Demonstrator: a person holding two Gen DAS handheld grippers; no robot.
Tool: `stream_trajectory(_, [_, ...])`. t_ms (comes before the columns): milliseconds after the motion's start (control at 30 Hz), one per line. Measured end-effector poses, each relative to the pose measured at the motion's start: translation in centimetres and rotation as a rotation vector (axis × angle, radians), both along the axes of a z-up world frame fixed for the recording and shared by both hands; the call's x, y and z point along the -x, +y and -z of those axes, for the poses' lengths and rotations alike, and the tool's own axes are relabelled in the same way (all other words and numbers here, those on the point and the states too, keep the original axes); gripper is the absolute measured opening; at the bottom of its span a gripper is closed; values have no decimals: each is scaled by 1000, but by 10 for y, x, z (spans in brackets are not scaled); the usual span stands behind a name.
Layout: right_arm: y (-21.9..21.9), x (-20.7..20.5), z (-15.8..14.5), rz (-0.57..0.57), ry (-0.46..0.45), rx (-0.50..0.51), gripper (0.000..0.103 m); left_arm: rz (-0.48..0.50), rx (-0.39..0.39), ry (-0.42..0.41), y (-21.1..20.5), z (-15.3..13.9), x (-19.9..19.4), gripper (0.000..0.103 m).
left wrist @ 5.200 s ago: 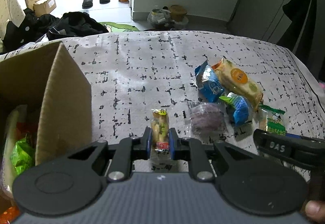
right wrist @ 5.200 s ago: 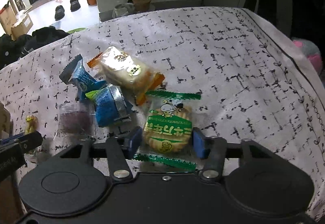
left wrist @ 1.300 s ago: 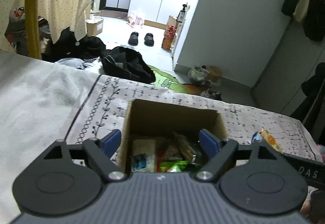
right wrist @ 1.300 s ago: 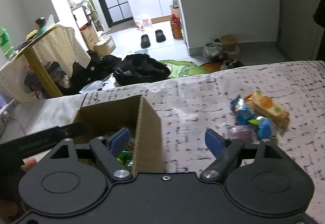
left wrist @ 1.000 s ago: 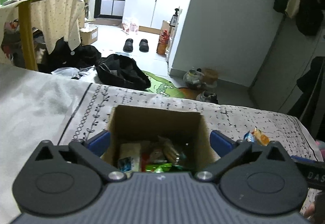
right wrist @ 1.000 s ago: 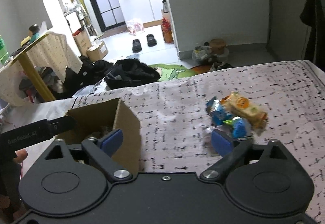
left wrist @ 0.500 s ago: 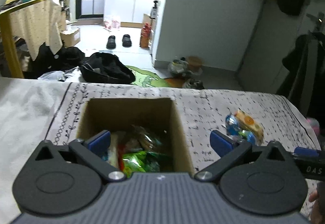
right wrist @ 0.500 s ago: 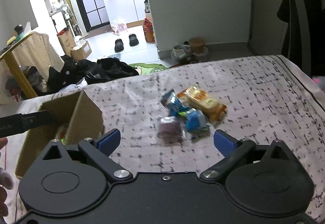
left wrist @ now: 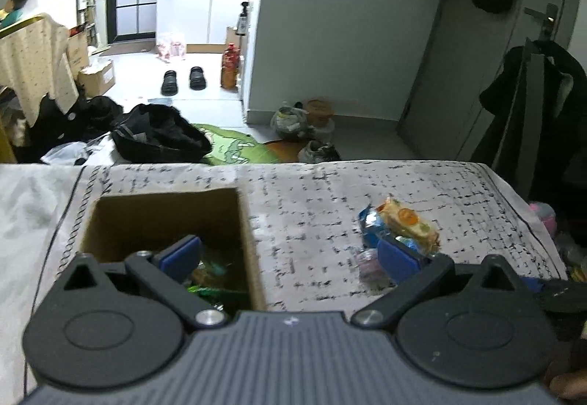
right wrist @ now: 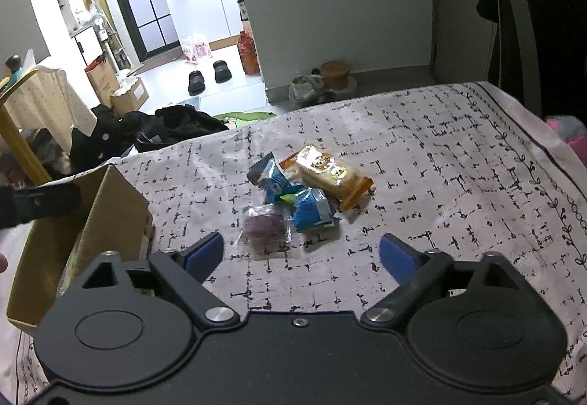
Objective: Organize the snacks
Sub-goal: 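Withdraw both tools from the box toward the remaining snacks, then grasp the purple wrapped candy with left tool while right tool grasps green-blue candy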
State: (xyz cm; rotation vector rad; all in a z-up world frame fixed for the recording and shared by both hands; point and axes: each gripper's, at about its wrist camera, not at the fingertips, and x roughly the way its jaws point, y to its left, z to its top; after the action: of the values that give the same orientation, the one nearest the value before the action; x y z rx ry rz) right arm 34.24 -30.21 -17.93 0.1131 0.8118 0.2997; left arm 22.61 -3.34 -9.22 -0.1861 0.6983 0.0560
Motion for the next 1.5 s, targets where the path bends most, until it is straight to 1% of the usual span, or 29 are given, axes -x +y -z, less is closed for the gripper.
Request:
stream_trajectory(133, [-5,-7,4,-2,15,-19,74,39,28,-2,-11,2,-11,102])
stream_trajectory(233, [-9,-13,5,-4,20,-34,69,51,54,12,-17,6,-23,101])
stream_trajectory(367, [-13,-24,9,-4,32,-45,62,62,59,23,-25,11,-35,99])
stream_trajectory(533, [-16,-37,15,1,38,-54,60,65,83,53,-34,22,-51,94])
stream_trajectory(833, [-11,-59,35,-35,68,-79,59,26,103,140,-39,52,-74,74])
stream_trajectory(900, [-8,-64,41,-44,81,-83,59,17,121,167,-38,59,-78,69])
stream_trajectory(1000, [-2,-71,48,-62,98,-87,59,7,122,192,-40,67,-83,67])
stream_trajectory(1267, [16,-86,63,-112,128,-70,59,-8,132,220,-43,78,-95,64])
stream_trajectory(1300, [18,-88,65,-119,139,-66,57,-8,133,224,-44,79,-96,64])
stream_trajectory(1333, [18,-89,66,-123,146,-63,53,-8,134,228,-44,80,-97,64])
stream_trajectory(1400, [18,-91,67,-119,148,-53,37,-7,133,236,-45,82,-99,64])
stream_trajectory(1500, [11,-91,67,-118,166,-71,35,-2,132,242,-47,85,-101,64])
